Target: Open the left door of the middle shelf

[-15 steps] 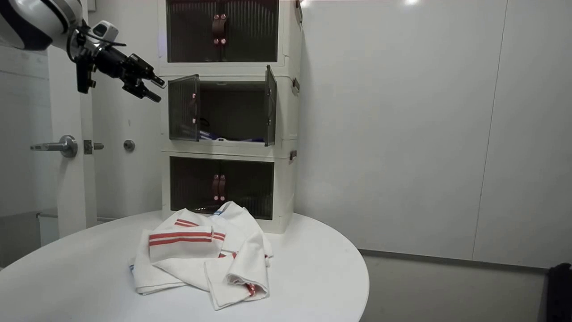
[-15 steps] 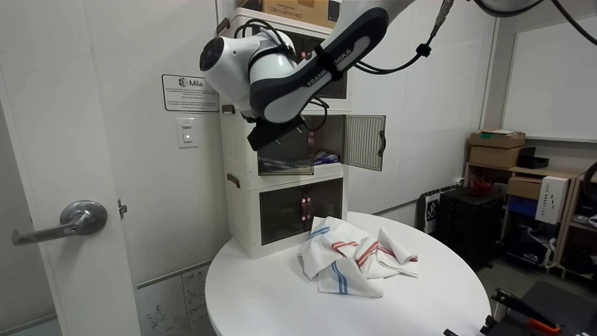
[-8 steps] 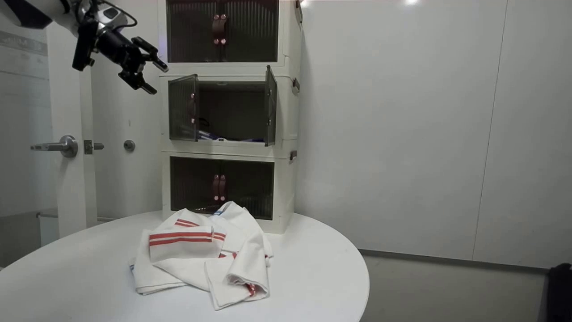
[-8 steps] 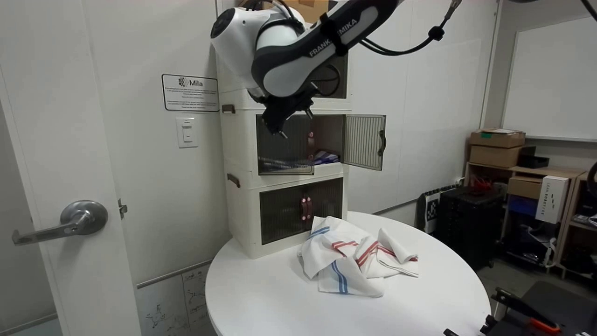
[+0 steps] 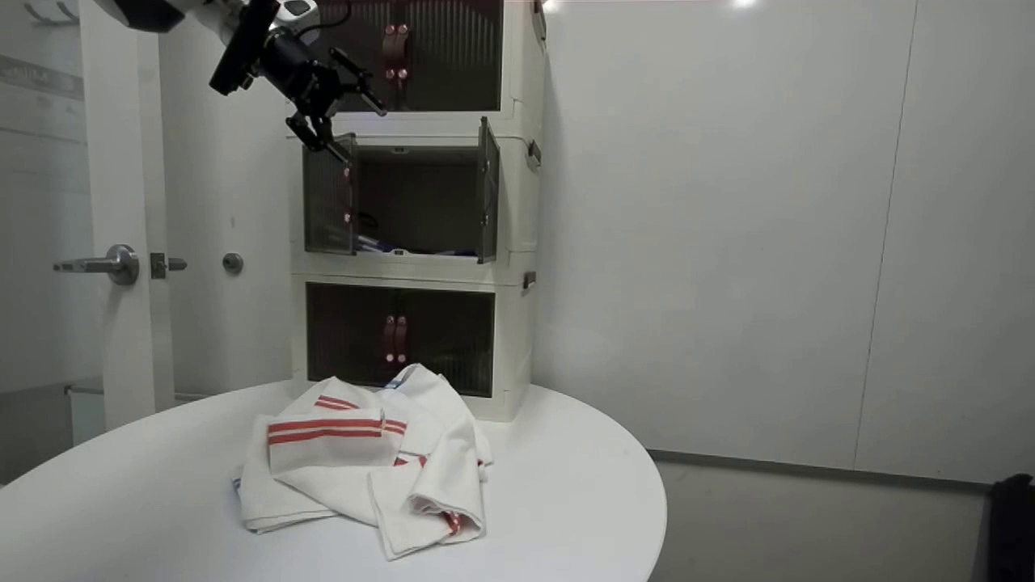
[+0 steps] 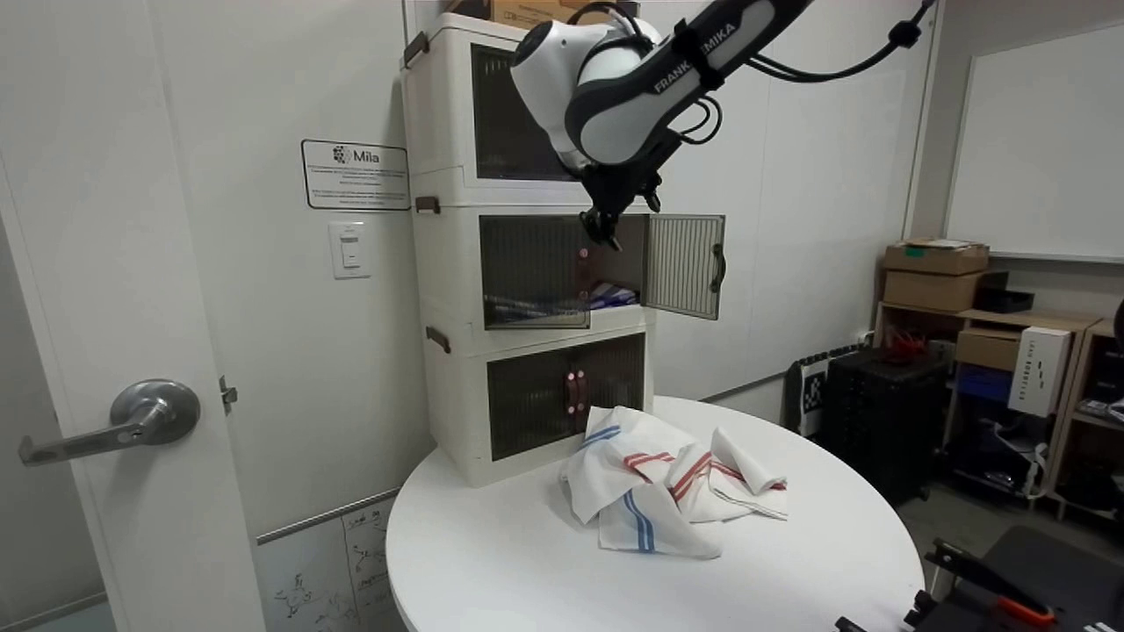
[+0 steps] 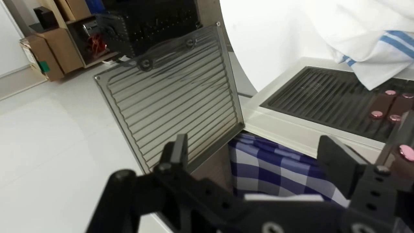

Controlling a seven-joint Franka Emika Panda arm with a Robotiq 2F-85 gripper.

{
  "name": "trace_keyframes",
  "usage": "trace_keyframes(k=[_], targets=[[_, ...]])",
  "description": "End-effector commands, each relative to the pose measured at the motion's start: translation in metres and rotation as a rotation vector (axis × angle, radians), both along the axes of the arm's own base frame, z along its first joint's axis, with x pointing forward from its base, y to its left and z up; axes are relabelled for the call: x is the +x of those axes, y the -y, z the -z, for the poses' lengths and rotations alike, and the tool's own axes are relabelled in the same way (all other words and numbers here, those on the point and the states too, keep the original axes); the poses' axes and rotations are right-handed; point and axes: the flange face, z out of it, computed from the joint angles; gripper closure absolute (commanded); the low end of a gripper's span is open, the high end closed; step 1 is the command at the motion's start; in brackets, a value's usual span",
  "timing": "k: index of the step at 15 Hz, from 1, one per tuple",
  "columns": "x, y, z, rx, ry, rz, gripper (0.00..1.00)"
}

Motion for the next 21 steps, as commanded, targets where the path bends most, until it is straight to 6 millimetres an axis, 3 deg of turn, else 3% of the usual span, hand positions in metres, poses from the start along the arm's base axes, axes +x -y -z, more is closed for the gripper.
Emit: trace_keyframes(k=[1,3,6,11,15,21], targets=[[-0.007,-0.016,-0.029,0.075,-0.109,-0.098,0.00],[-0.012,-0.022,-0.038,0.150,-0.173,-0.159,0.00],[-0.014,-0.015,-0.047,0.225,-0.269,-0.209,0.00],[-0.001,0.012,-0.057,0.258,-0.335,-0.210,0.00],[0.012,0.018,-0.060,0.294,-0.347,-0.222,0.00],[0.021,-0.042,-0.073,0.350,-0.337,-0.258,0.00]])
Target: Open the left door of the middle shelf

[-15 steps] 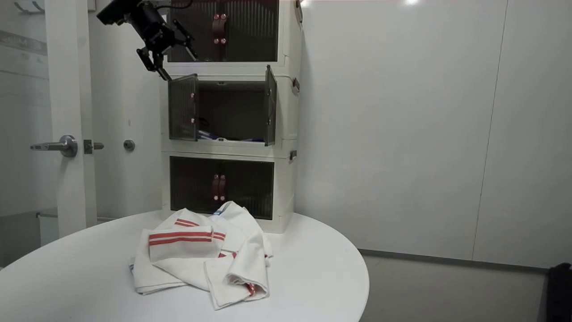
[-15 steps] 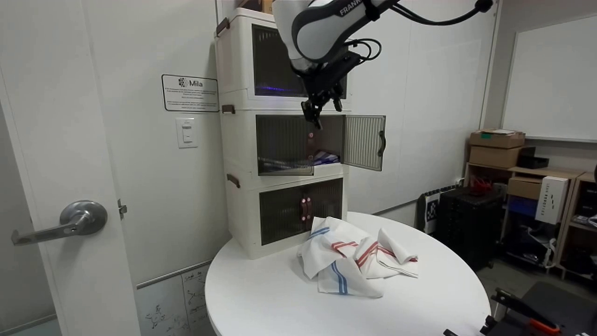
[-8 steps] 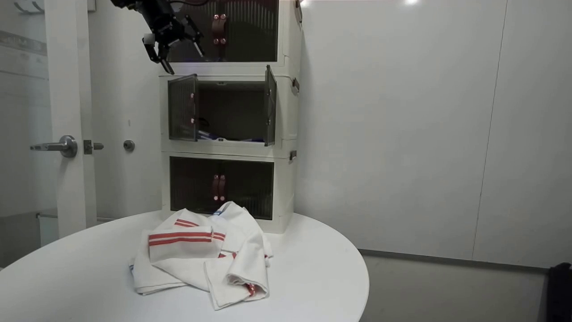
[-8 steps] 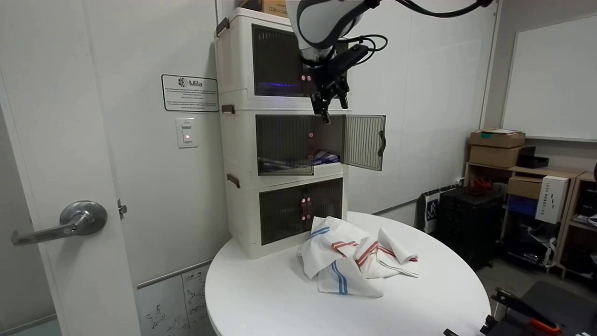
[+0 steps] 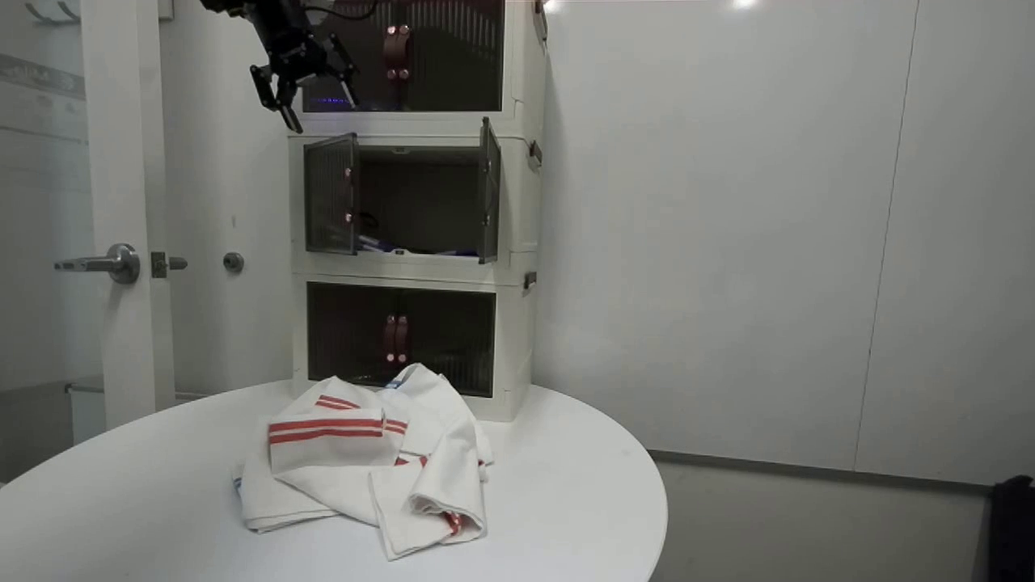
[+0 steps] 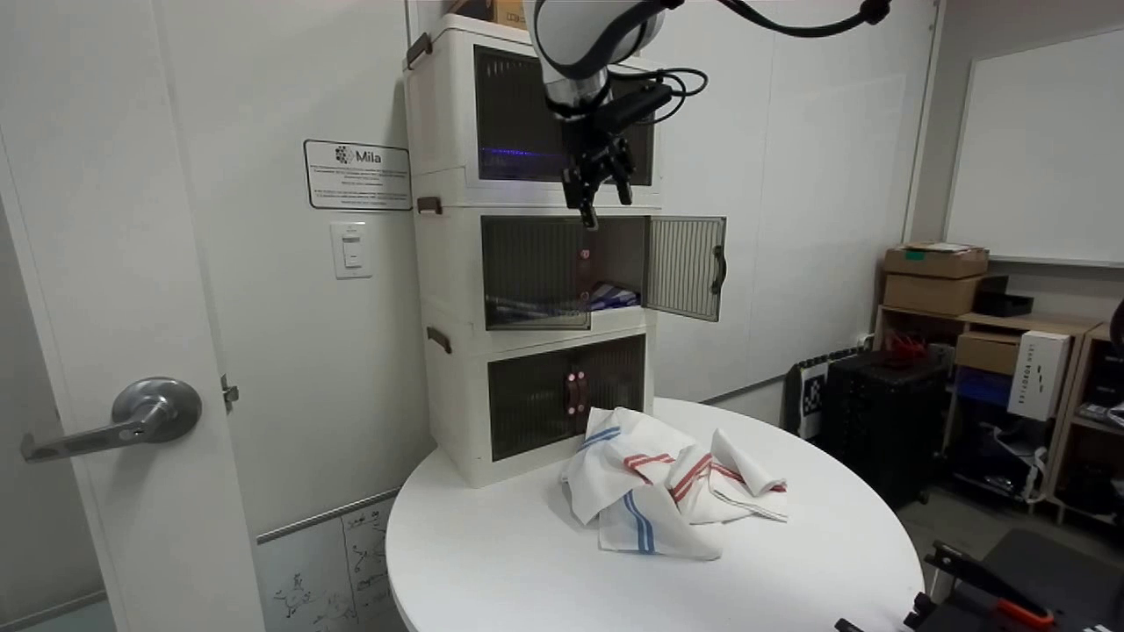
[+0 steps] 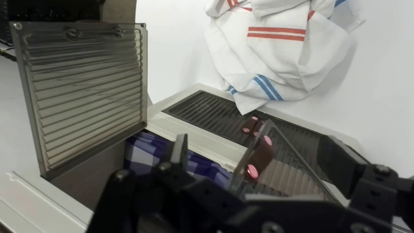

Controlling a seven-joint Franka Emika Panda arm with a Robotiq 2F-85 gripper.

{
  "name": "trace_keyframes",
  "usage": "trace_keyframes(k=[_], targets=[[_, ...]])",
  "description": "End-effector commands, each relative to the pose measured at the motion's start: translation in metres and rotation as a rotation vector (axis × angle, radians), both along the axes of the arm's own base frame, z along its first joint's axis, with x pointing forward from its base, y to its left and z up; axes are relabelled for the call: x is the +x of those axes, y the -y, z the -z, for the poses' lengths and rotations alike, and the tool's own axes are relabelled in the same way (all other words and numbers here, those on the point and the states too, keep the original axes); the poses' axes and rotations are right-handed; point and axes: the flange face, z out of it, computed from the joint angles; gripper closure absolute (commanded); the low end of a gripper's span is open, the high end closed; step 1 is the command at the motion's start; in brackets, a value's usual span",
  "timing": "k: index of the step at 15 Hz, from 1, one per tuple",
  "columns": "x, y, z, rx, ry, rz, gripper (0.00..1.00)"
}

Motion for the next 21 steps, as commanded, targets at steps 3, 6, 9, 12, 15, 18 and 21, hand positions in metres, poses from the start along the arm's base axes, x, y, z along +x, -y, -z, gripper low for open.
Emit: trace_keyframes(k=[3,6,9,12,15,18,21], targets=[[0.013,-0.056,-0.016,0.054,0.003,-0.031,0.00],[0.017,-0.074,-0.021,0.055,0.015,-0.041,0.00],[0.026,-0.061,-0.021,0.044,0.042,-0.027,0.00],[0.035,-0.050,-0.022,0.029,0.060,0.011,0.00],[0.042,-0.043,-0.021,0.024,0.071,0.037,0.00],[0.047,-0.046,-0.019,0.022,0.080,0.044,0.00],[0.054,-0.045,-0.014,0.019,0.090,0.056,0.00]])
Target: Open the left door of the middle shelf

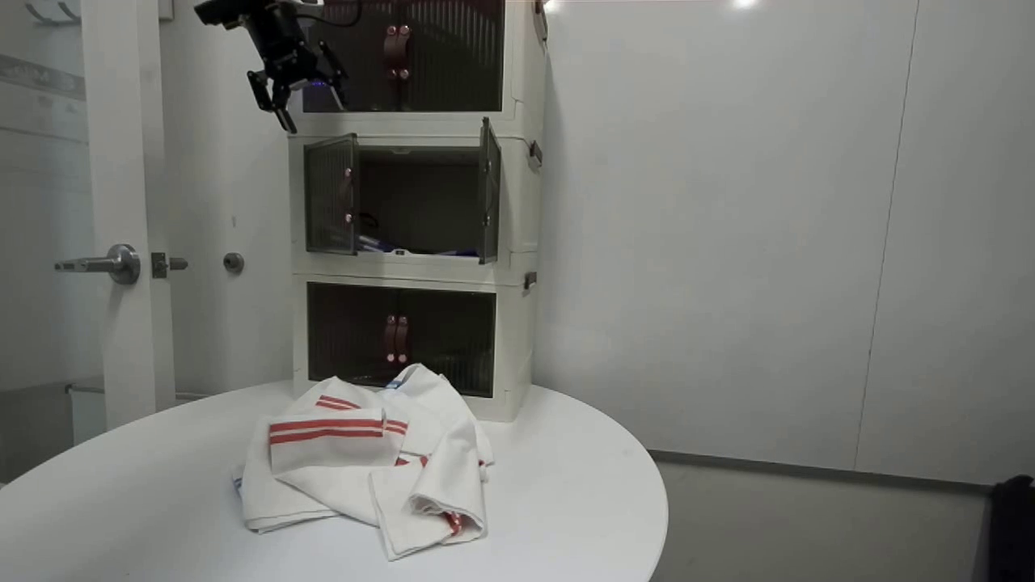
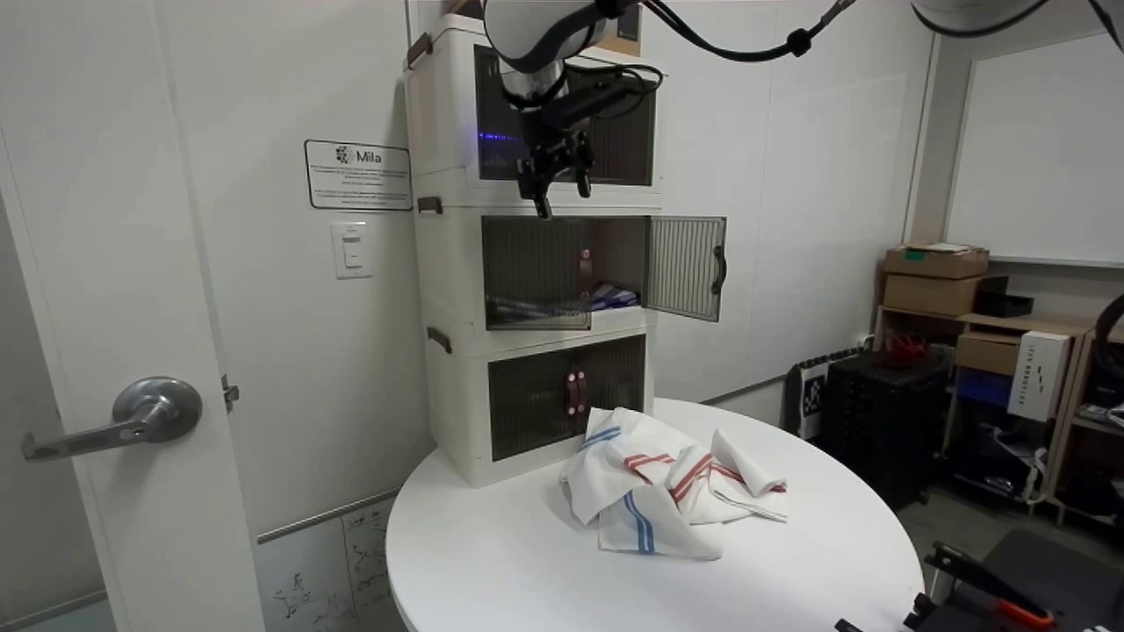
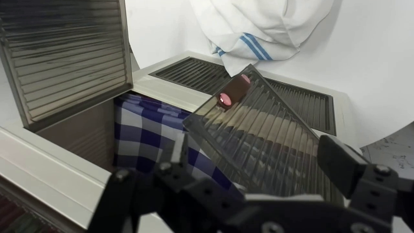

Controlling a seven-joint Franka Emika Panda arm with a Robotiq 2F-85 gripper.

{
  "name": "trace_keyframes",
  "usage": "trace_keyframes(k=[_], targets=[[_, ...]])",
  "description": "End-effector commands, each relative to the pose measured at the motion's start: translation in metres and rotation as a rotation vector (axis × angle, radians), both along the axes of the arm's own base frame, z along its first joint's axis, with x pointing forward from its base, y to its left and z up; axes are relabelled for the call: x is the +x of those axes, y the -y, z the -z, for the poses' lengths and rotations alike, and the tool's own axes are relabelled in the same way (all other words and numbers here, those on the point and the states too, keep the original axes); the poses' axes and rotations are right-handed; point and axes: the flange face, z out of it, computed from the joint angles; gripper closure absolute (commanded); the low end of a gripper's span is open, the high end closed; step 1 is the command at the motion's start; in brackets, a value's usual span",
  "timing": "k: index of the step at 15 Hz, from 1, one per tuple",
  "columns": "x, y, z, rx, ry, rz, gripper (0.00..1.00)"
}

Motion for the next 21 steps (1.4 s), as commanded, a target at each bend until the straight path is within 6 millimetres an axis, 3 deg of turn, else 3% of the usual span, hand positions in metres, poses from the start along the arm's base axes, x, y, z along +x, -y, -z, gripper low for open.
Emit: trace_keyframes(k=[1,11,15,21], targets=[[0.012,0.000,0.000,-0.012,0.015,0.034,0.00],[0.033,0.030,0.010,-0.024,0.029,0.081,0.00],[0.040,0.038,0.022,-0.030,0.016,0.085,0.00],[0.040,0.033,0.047,-0.036,-0.039,0.056,0.00]])
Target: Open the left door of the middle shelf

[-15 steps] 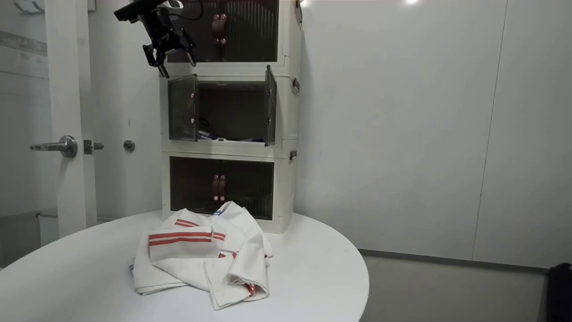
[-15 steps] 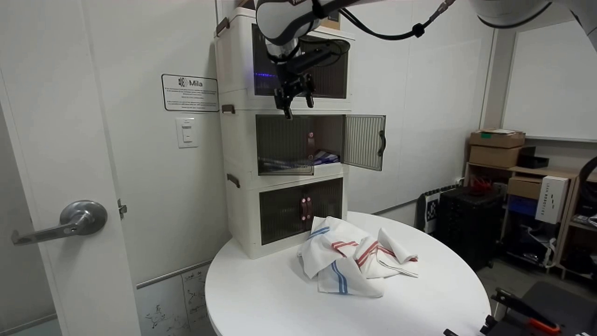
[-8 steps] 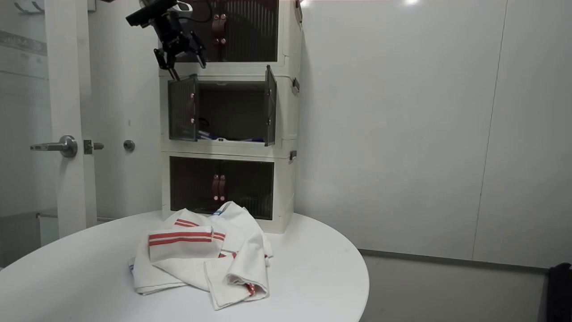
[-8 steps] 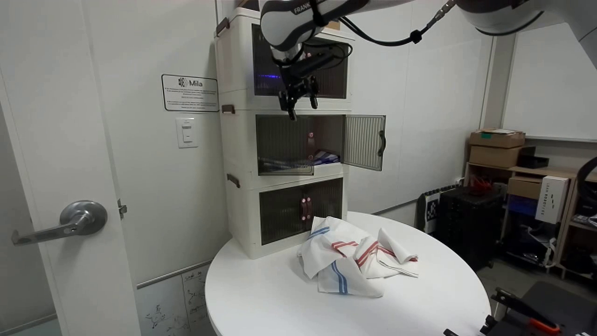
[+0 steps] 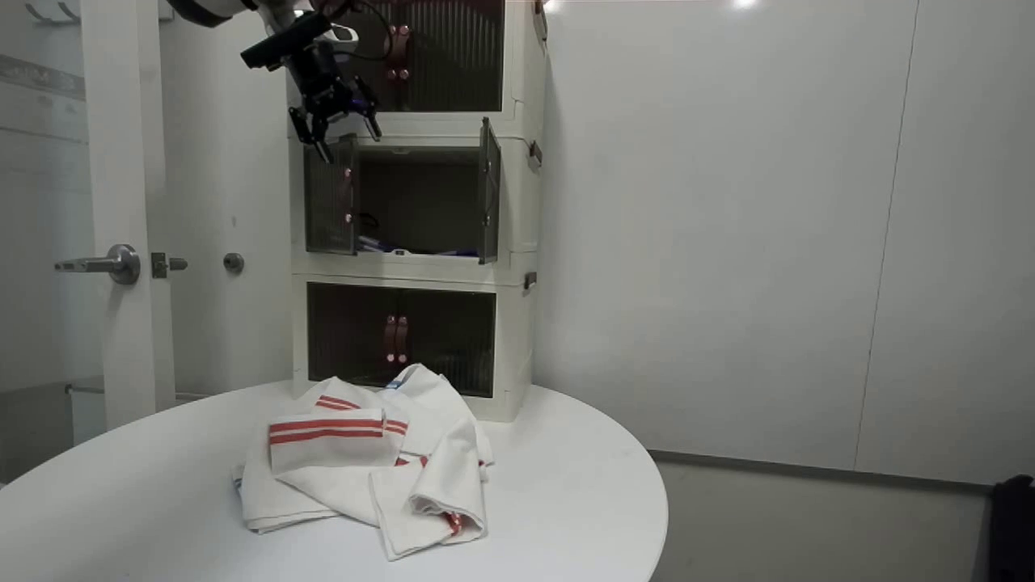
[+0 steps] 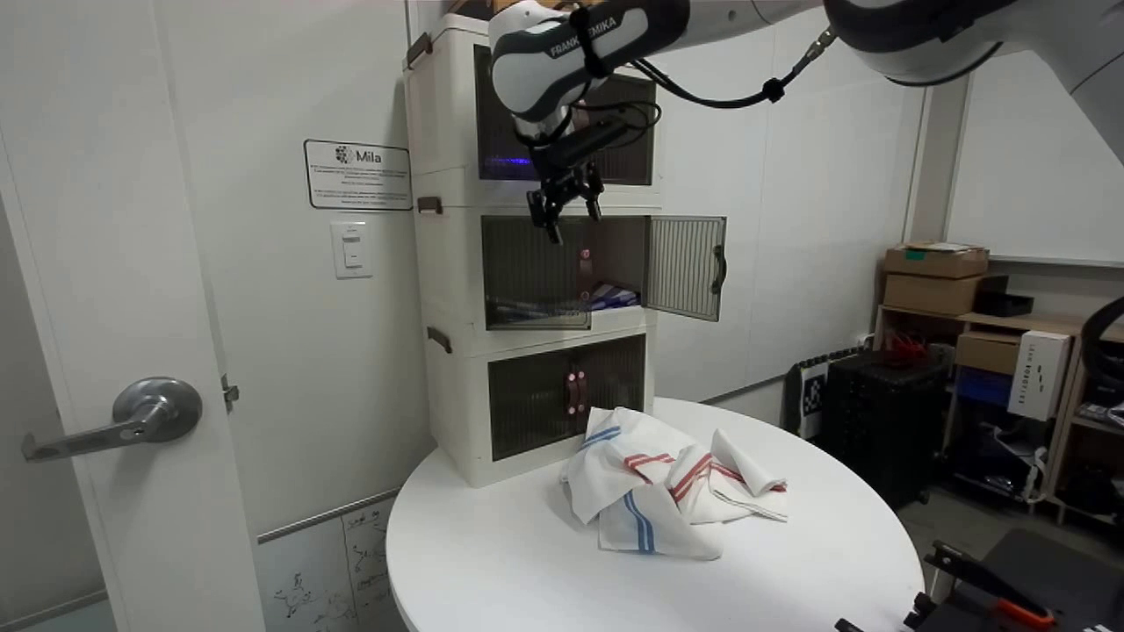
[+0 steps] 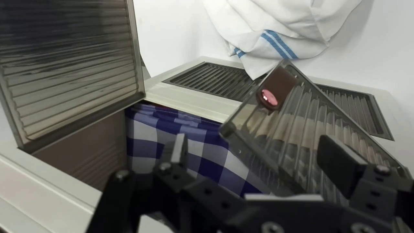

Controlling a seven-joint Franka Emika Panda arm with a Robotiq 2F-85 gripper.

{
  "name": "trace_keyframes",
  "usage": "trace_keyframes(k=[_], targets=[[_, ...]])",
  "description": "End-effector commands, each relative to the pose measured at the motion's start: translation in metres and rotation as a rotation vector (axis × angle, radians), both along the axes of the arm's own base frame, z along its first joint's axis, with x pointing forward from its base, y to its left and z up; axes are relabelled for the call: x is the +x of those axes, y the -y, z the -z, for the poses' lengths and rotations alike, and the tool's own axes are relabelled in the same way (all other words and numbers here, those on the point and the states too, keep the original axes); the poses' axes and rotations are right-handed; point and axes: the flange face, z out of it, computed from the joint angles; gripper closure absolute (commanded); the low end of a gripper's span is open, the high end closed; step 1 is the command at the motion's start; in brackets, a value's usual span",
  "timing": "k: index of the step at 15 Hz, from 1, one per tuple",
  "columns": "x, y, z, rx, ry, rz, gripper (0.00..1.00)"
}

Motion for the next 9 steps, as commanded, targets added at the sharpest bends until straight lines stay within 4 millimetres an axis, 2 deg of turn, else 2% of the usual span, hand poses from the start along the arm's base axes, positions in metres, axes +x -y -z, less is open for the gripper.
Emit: trace_keyframes(k=[1,9], targets=[[-0.002,-0.009,0.009,-0.008,-0.042,-0.040,0.00],[-0.026,-0.045,0.022,-0.011,-0.107,-0.177,0.00]])
